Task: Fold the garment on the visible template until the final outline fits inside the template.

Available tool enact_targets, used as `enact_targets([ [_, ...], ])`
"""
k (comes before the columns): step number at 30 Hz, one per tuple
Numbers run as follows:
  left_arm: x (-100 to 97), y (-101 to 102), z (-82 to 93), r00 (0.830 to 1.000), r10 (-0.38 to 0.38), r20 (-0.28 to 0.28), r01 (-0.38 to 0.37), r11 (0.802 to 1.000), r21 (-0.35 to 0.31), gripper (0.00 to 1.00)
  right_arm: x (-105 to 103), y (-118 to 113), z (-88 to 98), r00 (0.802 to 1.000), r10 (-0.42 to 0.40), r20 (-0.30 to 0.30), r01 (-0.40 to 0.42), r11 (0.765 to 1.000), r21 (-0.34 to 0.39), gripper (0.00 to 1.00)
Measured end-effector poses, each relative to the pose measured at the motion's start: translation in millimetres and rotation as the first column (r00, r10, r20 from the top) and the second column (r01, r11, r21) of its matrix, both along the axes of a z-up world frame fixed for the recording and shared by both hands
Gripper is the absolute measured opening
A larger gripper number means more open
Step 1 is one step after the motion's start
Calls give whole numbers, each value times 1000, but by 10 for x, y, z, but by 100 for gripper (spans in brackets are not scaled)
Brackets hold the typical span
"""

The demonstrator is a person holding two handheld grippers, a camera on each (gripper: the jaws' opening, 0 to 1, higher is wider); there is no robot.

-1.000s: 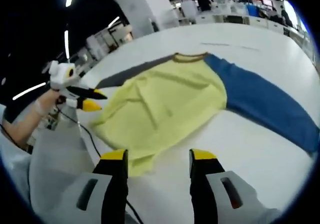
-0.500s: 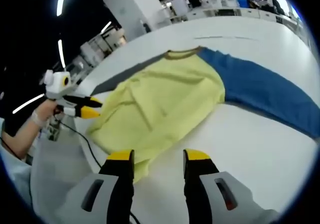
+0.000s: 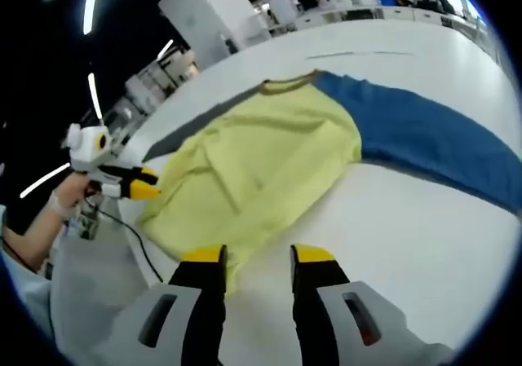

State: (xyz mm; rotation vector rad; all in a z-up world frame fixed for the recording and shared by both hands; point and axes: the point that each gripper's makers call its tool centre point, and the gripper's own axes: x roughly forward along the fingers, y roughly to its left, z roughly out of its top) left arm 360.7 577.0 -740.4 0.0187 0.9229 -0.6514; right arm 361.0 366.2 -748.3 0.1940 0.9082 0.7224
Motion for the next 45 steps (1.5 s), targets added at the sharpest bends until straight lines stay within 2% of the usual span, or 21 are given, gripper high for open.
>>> enact_targets([
  [7,8,-1,-7,1000,5,-5,-5,1000,-8,12,11,32,-71,1000,8,-8,-8,1000,-19,30],
  [12,14,1,-15,1000,7,-9,-7,1000,-6,9,30,59,-77,1000,-4,-22,5,1000,6,30],
  [24,45,4,-33,1000,11,-9,-11,1000,-2,3,92,54,-91,999,-15,-29,15,1000,10,25],
  [29,48,-9,-34,1000,11,-15,-11,1000,-3,1,120,42,-101,999,-24,-29,24,1000,4,22],
  [35,50,-17,-22,1000,4,-17,-5,1000,-4,0,127,53,-105,1000,1,-18,-1,1000,-25,21],
  [45,42,19,10,1000,8,-14,-8,1000,-5,0,191,18,-17,1000,-20,10,20,1000,-11,8],
])
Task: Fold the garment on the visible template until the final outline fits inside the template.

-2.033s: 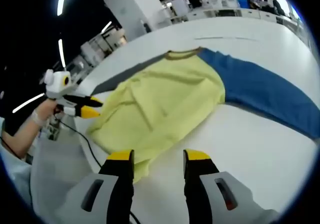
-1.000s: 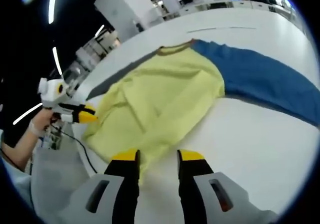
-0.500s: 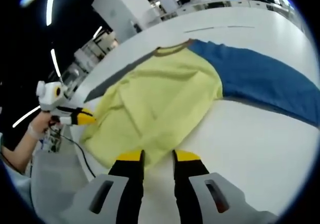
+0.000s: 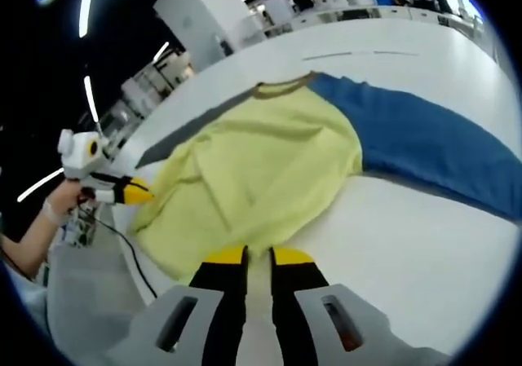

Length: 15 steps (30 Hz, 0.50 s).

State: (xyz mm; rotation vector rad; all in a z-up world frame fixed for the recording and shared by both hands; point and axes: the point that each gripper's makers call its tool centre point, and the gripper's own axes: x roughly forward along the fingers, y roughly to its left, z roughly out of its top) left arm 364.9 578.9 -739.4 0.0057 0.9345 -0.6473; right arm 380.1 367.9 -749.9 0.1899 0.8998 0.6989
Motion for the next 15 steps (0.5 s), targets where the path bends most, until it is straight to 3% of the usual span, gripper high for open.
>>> enact_targets([
  [15,3,35,58,1000,3,8,-3,1000,-1,0,11,-31,85,1000,3,28,-2,1000,-4,2],
])
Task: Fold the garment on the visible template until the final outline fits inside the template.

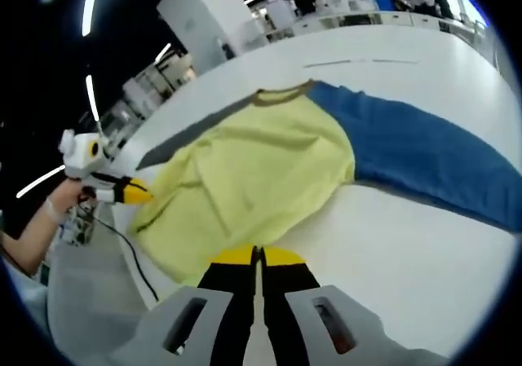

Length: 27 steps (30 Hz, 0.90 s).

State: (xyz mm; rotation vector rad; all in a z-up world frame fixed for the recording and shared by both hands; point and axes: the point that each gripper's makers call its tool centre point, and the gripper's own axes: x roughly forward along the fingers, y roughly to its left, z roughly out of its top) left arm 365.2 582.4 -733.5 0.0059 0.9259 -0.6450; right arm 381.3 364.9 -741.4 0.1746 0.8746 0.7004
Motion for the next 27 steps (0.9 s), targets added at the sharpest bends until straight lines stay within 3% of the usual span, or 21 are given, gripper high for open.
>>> enact_targets([
  [10,52,12,80,1000,22,8,-22,999,-31,0,38,-41,145,1000,0,28,0,1000,-1,1],
  [17,161,57,194,998,50,42,-47,997,-63,0,122,-111,225,999,-12,47,12,1000,-3,1],
  [27,319,145,309,994,45,98,-41,998,-43,0,311,-244,333,997,-24,79,26,999,-19,1],
])
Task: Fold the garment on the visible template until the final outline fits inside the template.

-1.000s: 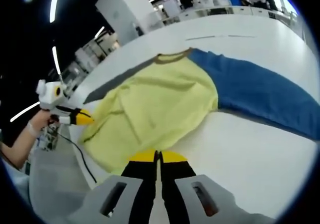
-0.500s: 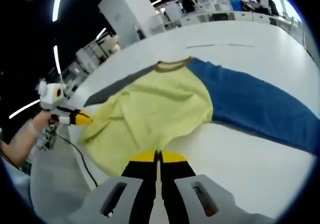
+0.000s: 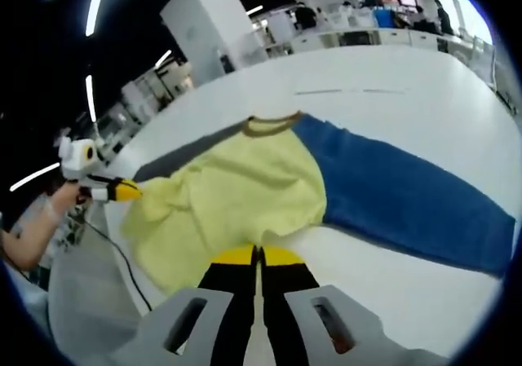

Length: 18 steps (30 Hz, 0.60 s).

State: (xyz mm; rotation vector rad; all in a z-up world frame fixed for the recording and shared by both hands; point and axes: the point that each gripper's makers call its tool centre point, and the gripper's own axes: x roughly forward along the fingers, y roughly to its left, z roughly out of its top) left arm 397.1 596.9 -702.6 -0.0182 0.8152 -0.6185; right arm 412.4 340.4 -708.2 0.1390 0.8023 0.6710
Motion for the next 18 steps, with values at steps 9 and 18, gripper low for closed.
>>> enact_targets([
  [9,183,10,119,999,8,37,-7,1000,-26,0,189,-90,116,999,-5,39,6,1000,-19,1],
  [18,378,82,183,998,29,62,-27,999,-36,0,396,-267,219,997,-27,72,30,999,-43,1],
])
